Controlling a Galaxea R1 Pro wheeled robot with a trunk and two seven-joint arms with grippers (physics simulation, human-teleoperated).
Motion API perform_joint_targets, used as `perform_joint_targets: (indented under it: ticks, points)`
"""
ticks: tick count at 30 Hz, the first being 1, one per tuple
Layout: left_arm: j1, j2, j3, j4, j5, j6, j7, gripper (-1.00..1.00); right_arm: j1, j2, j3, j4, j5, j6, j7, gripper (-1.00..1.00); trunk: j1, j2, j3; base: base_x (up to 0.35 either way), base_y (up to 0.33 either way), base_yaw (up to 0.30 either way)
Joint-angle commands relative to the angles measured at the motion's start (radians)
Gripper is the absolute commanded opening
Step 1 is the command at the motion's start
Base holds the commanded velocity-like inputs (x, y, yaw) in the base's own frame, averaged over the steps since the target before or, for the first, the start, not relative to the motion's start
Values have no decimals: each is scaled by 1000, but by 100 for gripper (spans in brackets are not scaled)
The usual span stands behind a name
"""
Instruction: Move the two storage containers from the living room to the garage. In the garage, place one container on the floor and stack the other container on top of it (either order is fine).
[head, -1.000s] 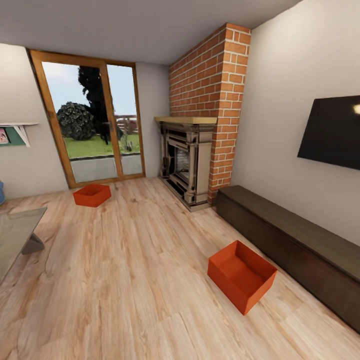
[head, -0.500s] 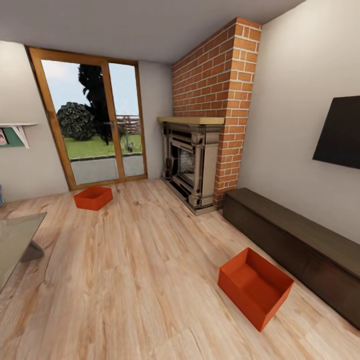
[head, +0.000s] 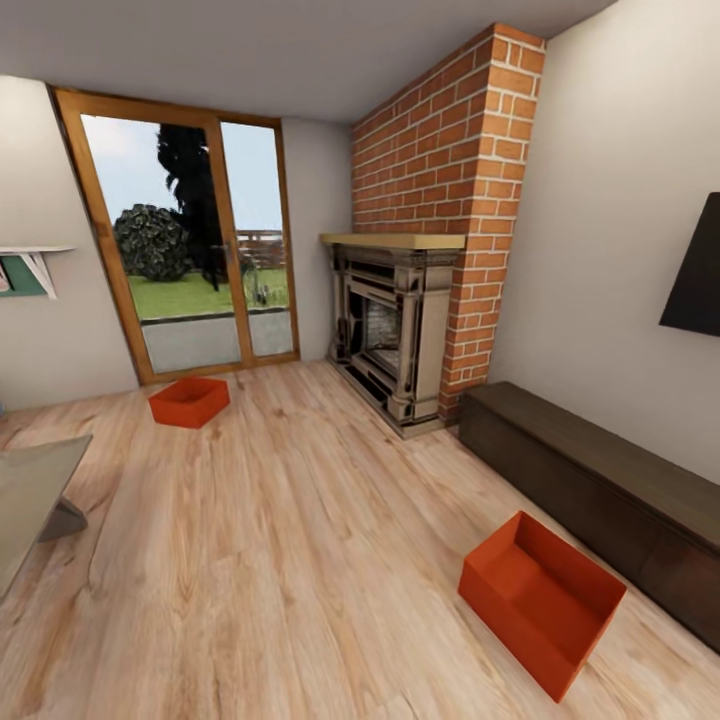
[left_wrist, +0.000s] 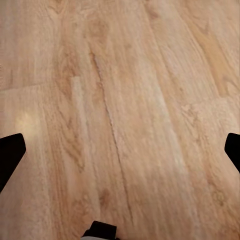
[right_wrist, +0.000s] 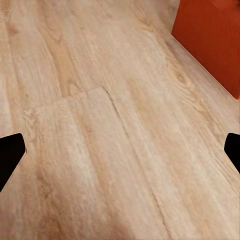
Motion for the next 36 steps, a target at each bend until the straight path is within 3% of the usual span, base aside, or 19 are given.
perform_joint_targets:
  ticks: [1,8,36]
  points:
    - [-2,0,-1,4,10,-6,-6,100,1,0,0,-2,4,-1,-1,100,0,0,-1,262,204,-12]
    - [-1,0,-1,3,10,-6,-6,100,1,0,0,-2,4,-1,0,100,0,0,-1,263,204,-143]
    - [-2,1,-2,3,10,-4,-6,100,1,0,0,-2,4,-1,0,100,0,0,-1,263,205,-272]
